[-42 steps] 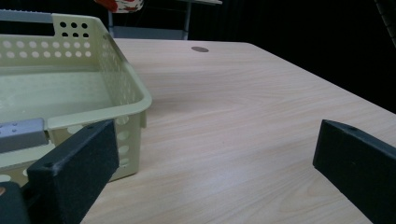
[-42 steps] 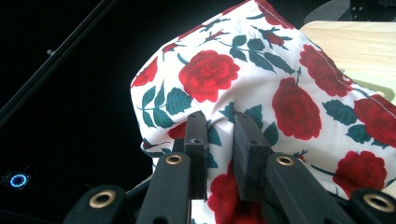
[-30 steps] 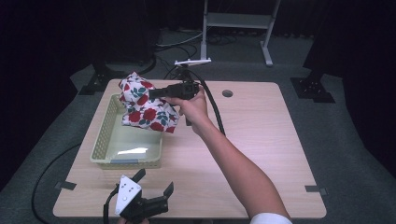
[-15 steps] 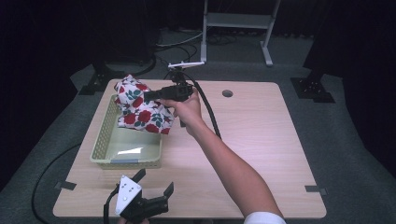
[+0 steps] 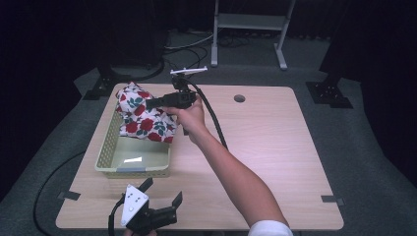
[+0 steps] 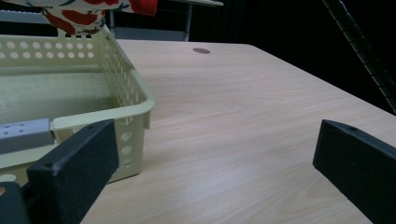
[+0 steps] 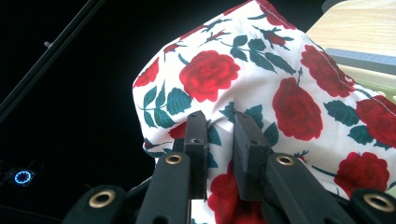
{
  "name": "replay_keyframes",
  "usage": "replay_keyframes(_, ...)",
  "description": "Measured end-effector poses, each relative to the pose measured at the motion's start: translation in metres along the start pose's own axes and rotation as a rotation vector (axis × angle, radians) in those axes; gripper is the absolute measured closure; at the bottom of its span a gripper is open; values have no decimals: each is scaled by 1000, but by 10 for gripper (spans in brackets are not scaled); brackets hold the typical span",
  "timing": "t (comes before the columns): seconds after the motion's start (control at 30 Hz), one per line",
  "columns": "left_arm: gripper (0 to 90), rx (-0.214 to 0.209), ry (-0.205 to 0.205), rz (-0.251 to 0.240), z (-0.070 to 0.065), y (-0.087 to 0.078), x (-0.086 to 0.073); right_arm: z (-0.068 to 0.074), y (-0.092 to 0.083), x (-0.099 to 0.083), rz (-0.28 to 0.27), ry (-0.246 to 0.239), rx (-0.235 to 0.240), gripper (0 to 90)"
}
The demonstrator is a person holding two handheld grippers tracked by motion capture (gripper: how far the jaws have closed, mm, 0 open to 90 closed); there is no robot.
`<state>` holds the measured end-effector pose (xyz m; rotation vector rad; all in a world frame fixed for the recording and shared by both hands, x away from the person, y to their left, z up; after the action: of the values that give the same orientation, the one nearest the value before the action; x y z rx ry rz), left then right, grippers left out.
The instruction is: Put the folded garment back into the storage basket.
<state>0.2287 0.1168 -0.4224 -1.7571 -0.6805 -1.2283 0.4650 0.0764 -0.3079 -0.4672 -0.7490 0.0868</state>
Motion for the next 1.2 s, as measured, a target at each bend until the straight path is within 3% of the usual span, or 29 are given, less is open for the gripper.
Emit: replay_keyframes(1.2, 0, 9, -6, -1, 4, 0, 0, -23, 50, -12, 61, 38, -10, 771)
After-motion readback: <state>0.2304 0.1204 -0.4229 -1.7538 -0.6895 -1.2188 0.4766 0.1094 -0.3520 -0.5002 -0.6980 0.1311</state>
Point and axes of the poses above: each handheld gripper's, and its own axes: y roughly forward along the jaws, x roughly out of its top, z roughly to its left, the point moved 6 cm from there along y, roughly forward along the jaws, and after that the axes turned 6 degrees about z, right-handed, at the moved point
